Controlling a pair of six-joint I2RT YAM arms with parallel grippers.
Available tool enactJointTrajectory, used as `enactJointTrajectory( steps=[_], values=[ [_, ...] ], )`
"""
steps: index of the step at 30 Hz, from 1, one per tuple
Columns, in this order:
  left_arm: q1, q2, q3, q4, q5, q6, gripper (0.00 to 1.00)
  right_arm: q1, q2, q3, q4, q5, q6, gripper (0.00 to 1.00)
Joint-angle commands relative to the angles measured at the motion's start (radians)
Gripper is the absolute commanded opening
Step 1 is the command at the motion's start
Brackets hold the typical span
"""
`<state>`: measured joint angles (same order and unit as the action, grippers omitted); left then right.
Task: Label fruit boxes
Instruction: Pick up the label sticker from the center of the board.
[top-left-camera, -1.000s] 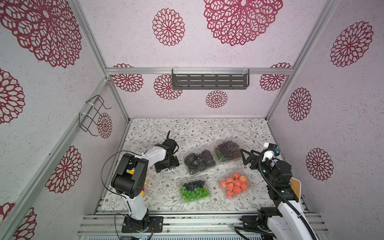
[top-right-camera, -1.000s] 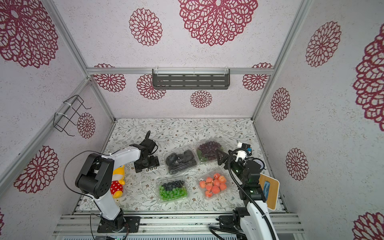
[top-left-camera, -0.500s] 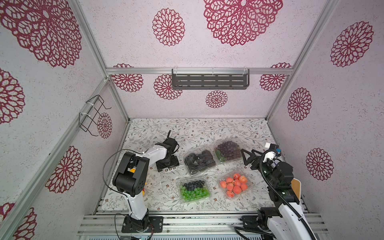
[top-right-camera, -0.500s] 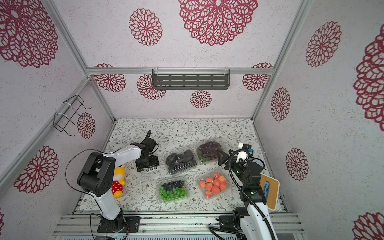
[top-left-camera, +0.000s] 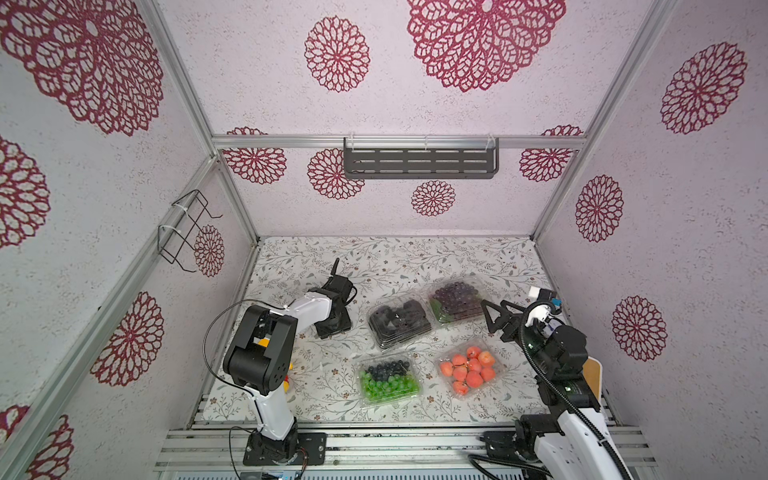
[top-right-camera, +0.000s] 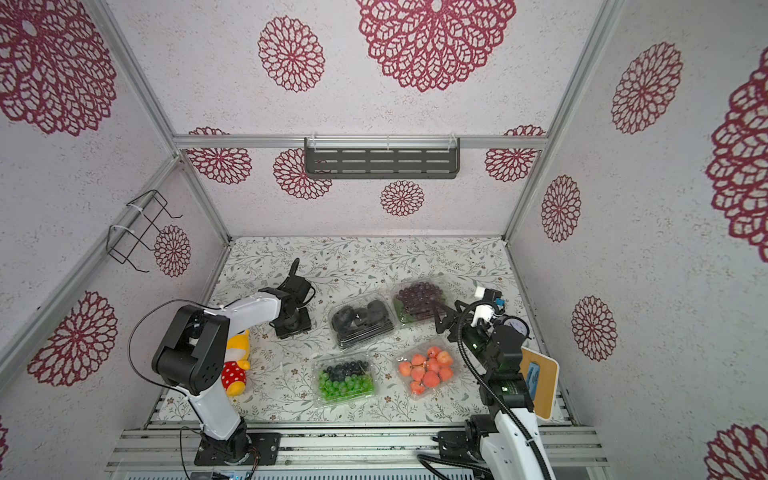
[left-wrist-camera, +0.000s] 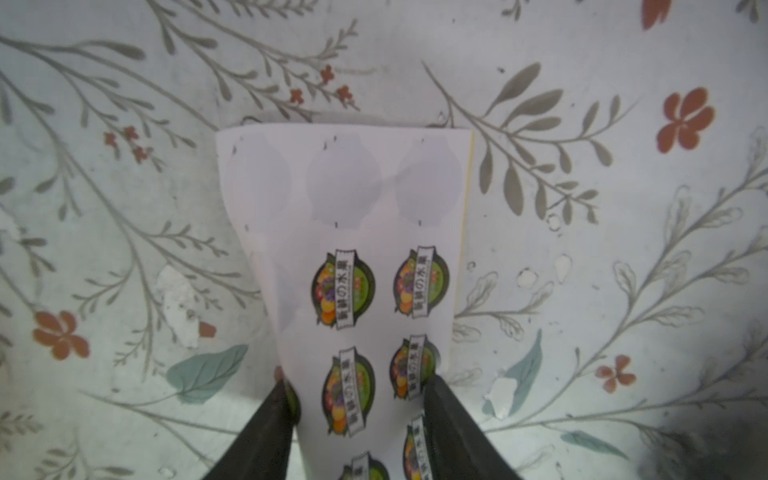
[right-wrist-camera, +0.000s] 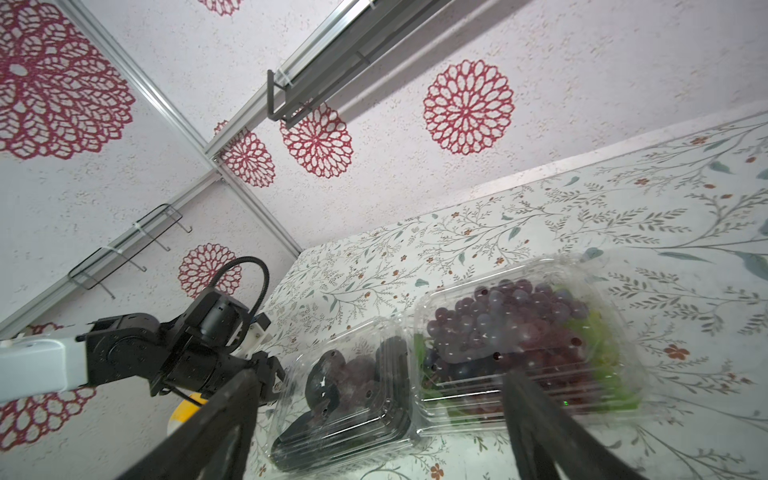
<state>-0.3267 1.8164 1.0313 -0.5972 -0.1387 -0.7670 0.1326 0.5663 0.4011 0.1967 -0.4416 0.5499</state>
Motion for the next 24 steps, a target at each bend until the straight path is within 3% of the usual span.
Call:
enactJointTrajectory(
  steps=[1,3,10,19,22,24],
  values=[
    [0.066,0.103,-0.165,0.175,0.161,0.022,0.42,0.143,0.064,0.057,0.031,0.018,-0.026,0.93],
    [0.082,0.064,-0.189,0.23,0.225,0.035,0.35,0.254,0.146,0.106,-0.001,0.09,-0.074,0.93],
    [0.098,0.051,-0.198,0.252,0.232,0.069,0.25,0.532,0.482,0.287,0.066,0.166,-0.162,0.91],
    [0.112,0.058,-0.2,0.279,0.236,0.089,0.1,0.62,0.86,0.569,0.049,0.124,-0.222,0.89],
    [0.114,0.033,-0.198,0.274,0.236,0.094,0.0,0.622,0.936,0.654,0.015,0.128,-0.253,0.88],
    [0.114,0.002,-0.197,0.264,0.226,0.093,0.0,0.622,0.959,0.687,-0.006,0.132,-0.259,0.87]
  ],
)
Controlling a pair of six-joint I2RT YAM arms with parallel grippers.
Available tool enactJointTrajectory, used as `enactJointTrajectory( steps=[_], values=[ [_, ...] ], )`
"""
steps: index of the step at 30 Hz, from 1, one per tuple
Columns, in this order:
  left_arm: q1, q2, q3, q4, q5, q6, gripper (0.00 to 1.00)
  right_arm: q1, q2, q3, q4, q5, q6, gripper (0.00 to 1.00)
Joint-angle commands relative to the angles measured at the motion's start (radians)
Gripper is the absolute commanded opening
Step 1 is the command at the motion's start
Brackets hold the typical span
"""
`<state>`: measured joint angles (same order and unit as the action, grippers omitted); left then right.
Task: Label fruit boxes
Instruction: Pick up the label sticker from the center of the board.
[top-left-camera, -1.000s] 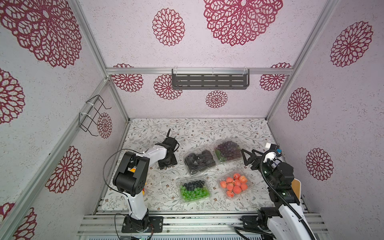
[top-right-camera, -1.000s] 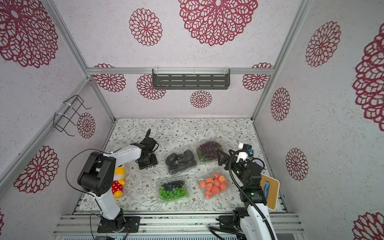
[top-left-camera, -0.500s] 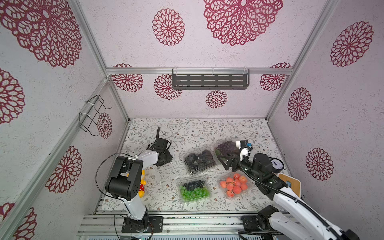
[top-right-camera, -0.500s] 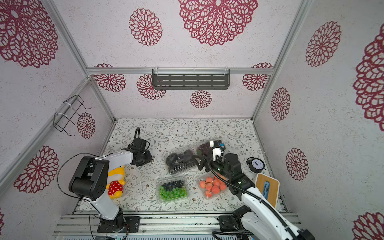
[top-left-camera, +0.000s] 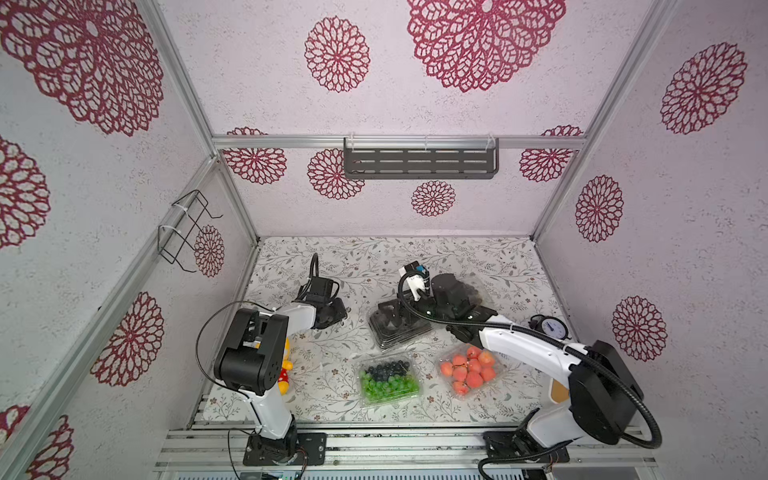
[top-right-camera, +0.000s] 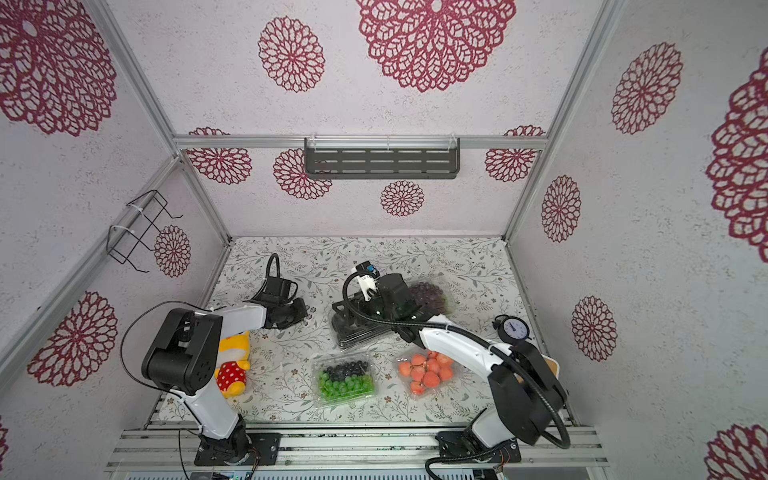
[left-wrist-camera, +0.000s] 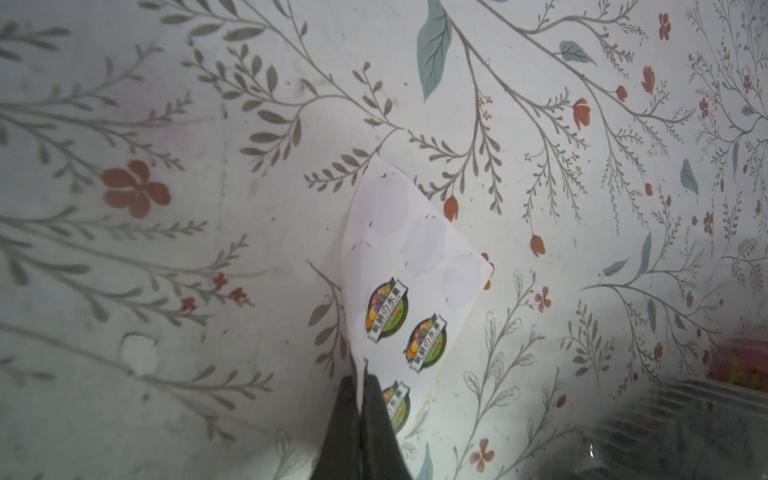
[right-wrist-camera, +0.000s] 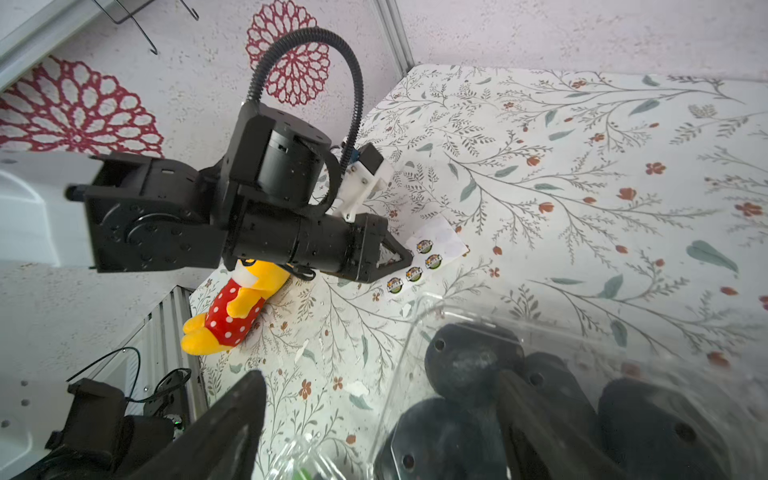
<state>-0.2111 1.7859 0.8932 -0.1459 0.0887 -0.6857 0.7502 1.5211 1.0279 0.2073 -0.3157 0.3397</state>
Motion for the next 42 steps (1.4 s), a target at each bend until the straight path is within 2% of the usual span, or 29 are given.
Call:
enactJointTrajectory(
  steps=[1,8,13,17,19,21,24,26,28,30,33,35,39,42],
  values=[
    [-0.003,0.013,-0.062,-0.187,-0.002,0.012,0.0,0.005,0.005,0.062,-0.009,0.008,-0.048,0.87],
    [0.0,-0.169,-0.053,-0.231,-0.024,0.032,0.0,-0.006,-0.019,0.046,0.01,0.024,-0.046,0.88],
    [-0.002,-0.443,-0.059,-0.232,-0.024,0.041,0.0,-0.09,-0.075,-0.009,0.084,-0.076,0.043,0.9],
    [-0.012,-0.654,-0.063,-0.226,0.016,0.033,0.0,-0.104,-0.107,-0.041,0.11,-0.118,0.059,0.9],
    [-0.022,-0.746,-0.062,-0.214,0.09,0.038,0.0,-0.107,-0.117,-0.064,0.151,-0.172,0.088,0.91],
    [-0.044,-0.825,-0.085,-0.125,0.216,0.032,0.0,-0.123,-0.135,-0.108,0.247,-0.239,0.149,0.96],
    [-0.129,-0.908,-0.104,-0.05,0.24,0.029,0.0,-0.166,-0.15,-0.183,0.478,-0.392,0.302,0.99],
    [-0.183,-0.935,-0.103,-0.036,0.233,0.043,0.0,-0.168,-0.146,-0.202,0.592,-0.457,0.38,0.99],
    [-0.211,-0.946,-0.099,-0.024,0.259,0.045,0.0,-0.158,-0.148,-0.204,0.657,-0.497,0.402,0.98],
    [-0.224,-0.943,-0.106,0.011,0.285,0.038,0.0,-0.155,-0.167,-0.211,0.689,-0.499,0.401,0.92],
    [-0.241,-0.92,-0.115,0.07,0.347,0.025,0.0,-0.153,-0.203,-0.206,0.656,-0.475,0.356,0.91],
    [-0.253,-0.906,-0.111,0.071,0.34,0.029,0.0,-0.153,-0.204,-0.2,0.675,-0.487,0.364,0.88],
    [-0.259,-0.913,-0.118,0.075,0.321,0.035,0.0,-0.152,-0.185,-0.165,0.633,-0.474,0.362,0.78],
    [-0.261,-0.907,-0.123,0.089,0.333,0.026,0.0,-0.15,-0.136,-0.138,0.669,-0.5,0.387,0.69]
  ],
)
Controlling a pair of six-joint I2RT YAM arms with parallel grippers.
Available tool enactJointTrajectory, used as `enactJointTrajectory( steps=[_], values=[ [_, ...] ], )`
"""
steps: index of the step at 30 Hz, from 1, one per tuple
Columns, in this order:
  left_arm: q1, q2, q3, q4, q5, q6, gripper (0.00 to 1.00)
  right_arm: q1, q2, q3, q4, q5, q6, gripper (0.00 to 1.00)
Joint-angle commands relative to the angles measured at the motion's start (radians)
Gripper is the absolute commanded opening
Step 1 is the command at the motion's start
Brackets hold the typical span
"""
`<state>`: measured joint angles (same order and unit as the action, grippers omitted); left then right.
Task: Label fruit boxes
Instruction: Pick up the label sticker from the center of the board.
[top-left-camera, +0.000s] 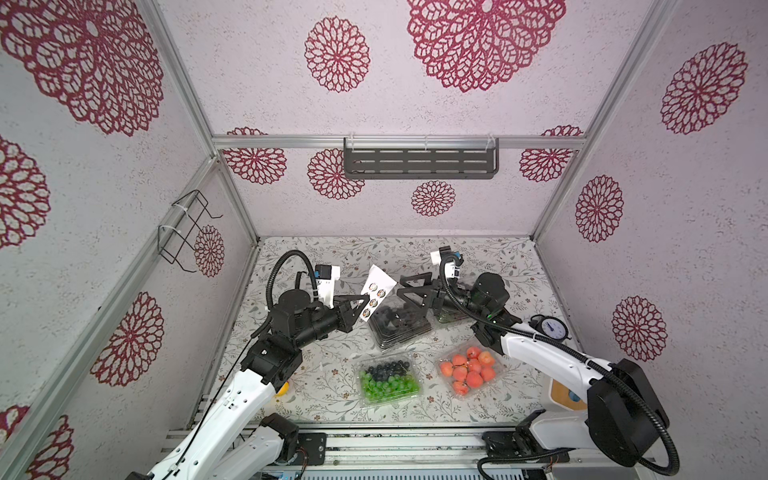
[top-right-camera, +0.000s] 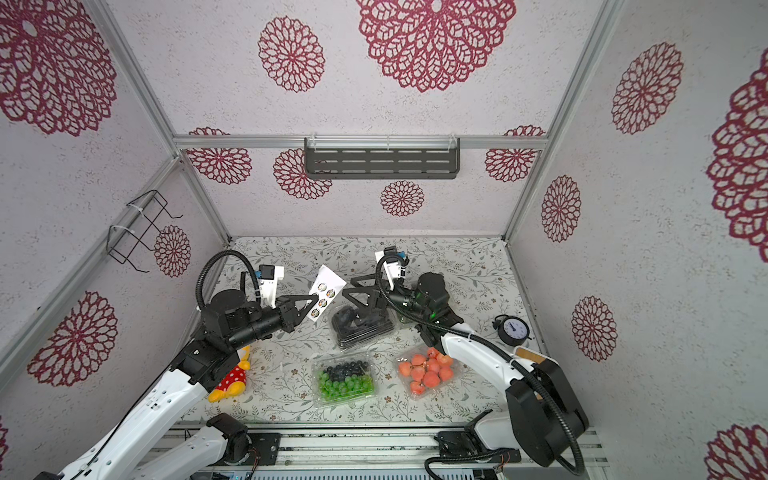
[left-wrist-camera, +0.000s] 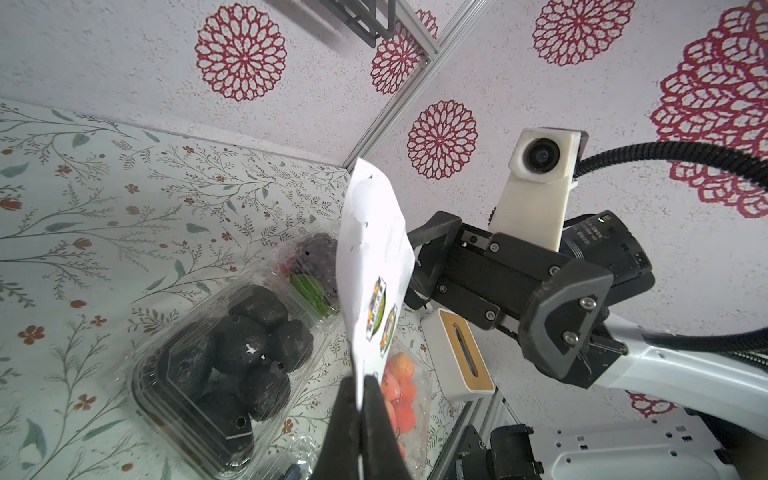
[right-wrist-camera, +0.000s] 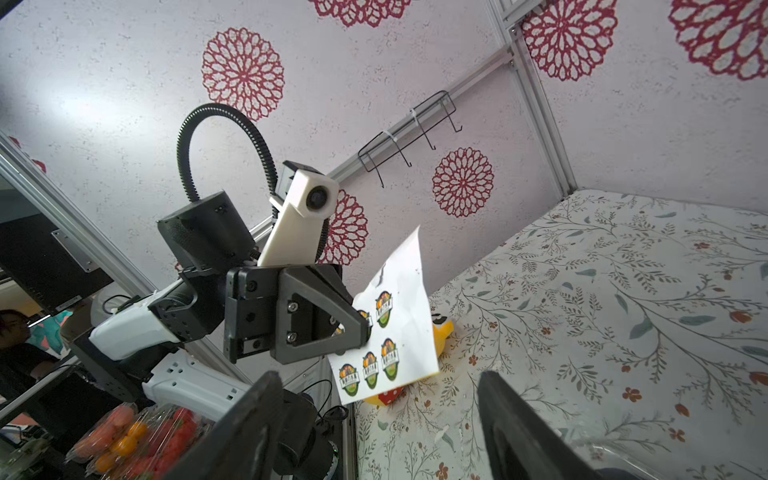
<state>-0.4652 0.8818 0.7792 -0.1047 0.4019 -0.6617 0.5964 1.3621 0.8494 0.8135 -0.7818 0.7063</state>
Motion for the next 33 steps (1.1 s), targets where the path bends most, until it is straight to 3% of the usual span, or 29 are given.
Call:
enactJointTrajectory(
  steps=[1,10,14,16,18,20,24,26,27,31,33],
  values=[
    [-0.009,0.001,-0.009,0.048,0.02,0.0,0.0,0.007,0.046,0.05,0.092,-0.052,0.044,0.64],
    [-0.017,0.005,-0.013,0.054,0.031,0.008,0.01,0.028,0.12,0.097,0.142,-0.078,0.074,0.43],
    [-0.017,0.003,-0.021,0.04,0.014,0.021,0.02,0.028,0.14,0.107,0.133,-0.068,0.07,0.0],
    [-0.017,0.002,-0.024,0.028,0.009,0.029,0.06,0.028,0.133,0.102,0.128,-0.069,0.055,0.0],
    [-0.017,0.004,-0.027,0.015,0.003,0.049,0.18,0.026,0.115,0.099,0.087,-0.073,0.019,0.0],
    [-0.017,-0.003,-0.037,0.01,-0.037,0.065,0.55,0.024,0.086,0.098,0.019,-0.083,-0.03,0.0],
    [0.0,-0.084,-0.058,0.006,-0.129,0.124,0.95,0.0,-0.018,0.133,-0.369,-0.062,-0.296,0.0],
    [0.005,-0.124,-0.068,0.039,-0.154,0.184,0.98,-0.023,-0.057,0.135,-0.468,-0.113,-0.386,0.0],
    [0.009,-0.125,-0.067,0.063,-0.111,0.232,0.98,-0.031,-0.074,0.131,-0.491,-0.158,-0.416,0.0],
    [0.012,-0.022,-0.024,0.149,0.19,0.368,0.98,-0.037,-0.138,0.14,-0.642,-0.243,-0.557,0.0],
    [0.012,0.028,-0.003,0.197,0.265,0.417,0.98,-0.041,-0.162,0.14,-0.688,-0.31,-0.612,0.0]
  ],
)
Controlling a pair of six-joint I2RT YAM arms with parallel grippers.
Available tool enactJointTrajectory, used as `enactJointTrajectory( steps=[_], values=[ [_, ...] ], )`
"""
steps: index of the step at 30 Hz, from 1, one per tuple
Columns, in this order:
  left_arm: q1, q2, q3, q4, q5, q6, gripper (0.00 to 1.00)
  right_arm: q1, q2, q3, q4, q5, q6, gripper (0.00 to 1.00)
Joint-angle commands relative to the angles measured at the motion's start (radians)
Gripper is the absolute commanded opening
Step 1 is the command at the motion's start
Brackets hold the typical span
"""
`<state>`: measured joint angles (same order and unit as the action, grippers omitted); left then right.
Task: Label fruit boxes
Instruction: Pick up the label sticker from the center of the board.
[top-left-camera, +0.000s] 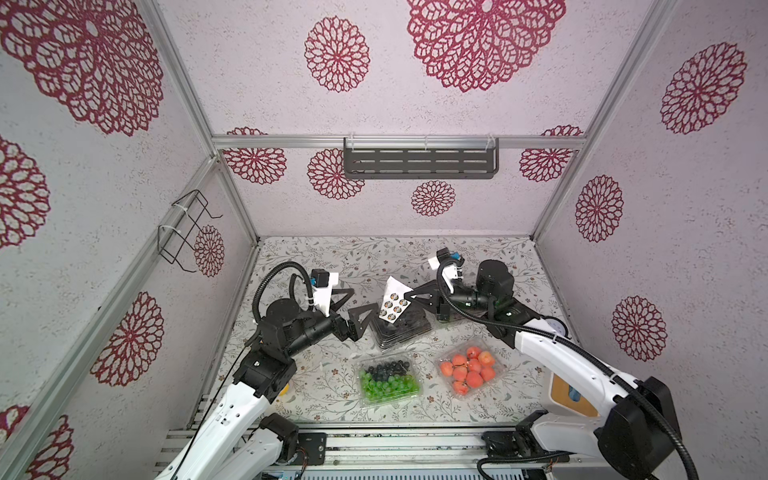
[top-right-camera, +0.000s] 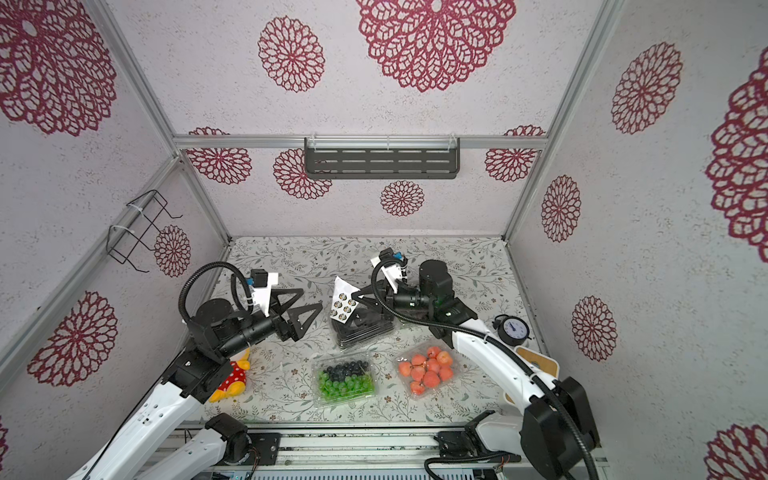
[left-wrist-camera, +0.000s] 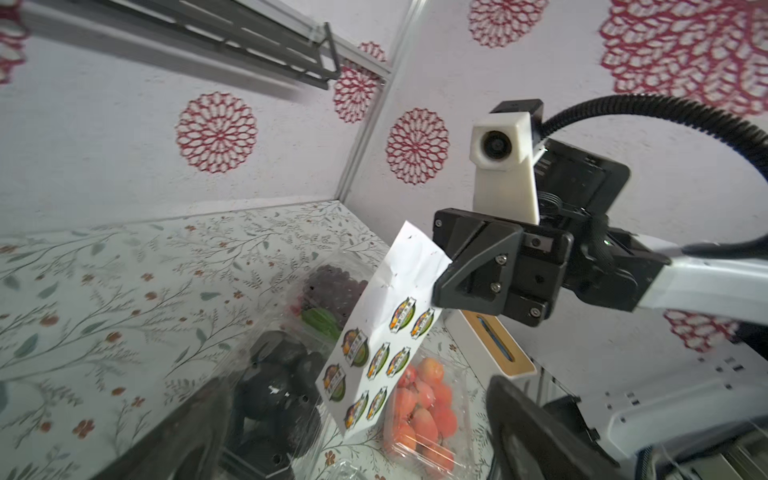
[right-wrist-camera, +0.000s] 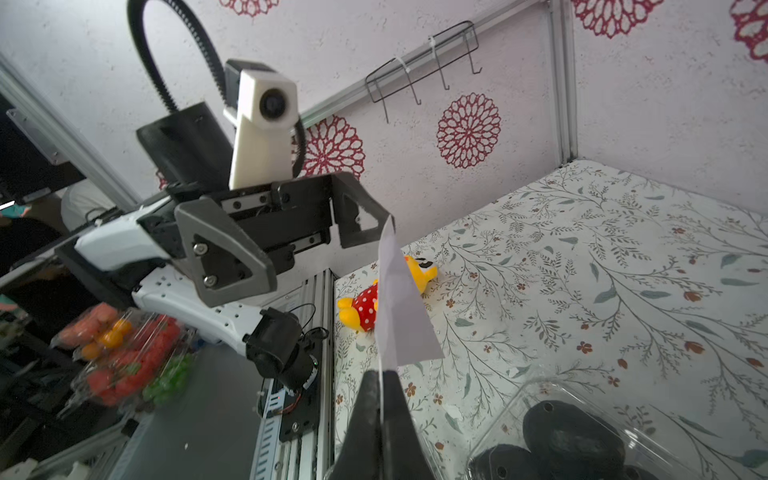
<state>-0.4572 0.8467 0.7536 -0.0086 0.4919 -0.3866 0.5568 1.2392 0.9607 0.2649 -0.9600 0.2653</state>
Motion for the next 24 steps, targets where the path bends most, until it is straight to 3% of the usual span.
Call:
enactJointTrajectory(
  steps=[1,8,12,19,23,24],
  values=[
    [0.004,0.079,0.02,0.149,0.196,0.159,0.98,-0.001,-0.047,0.031,-0.157,-0.16,-0.191,0.0],
    [0.0,0.21,0.104,0.211,0.464,0.268,1.0,-0.005,-0.067,0.049,-0.168,-0.27,-0.203,0.0],
    [-0.006,0.228,0.105,0.208,0.604,0.256,0.61,-0.006,-0.089,0.047,-0.195,-0.217,-0.213,0.0],
    [-0.064,0.263,0.127,-0.032,0.518,0.376,0.51,-0.006,-0.079,0.06,-0.164,-0.21,-0.173,0.0],
    [-0.064,0.297,0.159,-0.096,0.545,0.398,0.21,-0.008,-0.08,0.068,-0.185,-0.171,-0.18,0.0],
    [-0.065,0.296,0.154,-0.079,0.562,0.393,0.2,-0.008,-0.079,0.071,-0.196,-0.166,-0.183,0.0]
  ],
)
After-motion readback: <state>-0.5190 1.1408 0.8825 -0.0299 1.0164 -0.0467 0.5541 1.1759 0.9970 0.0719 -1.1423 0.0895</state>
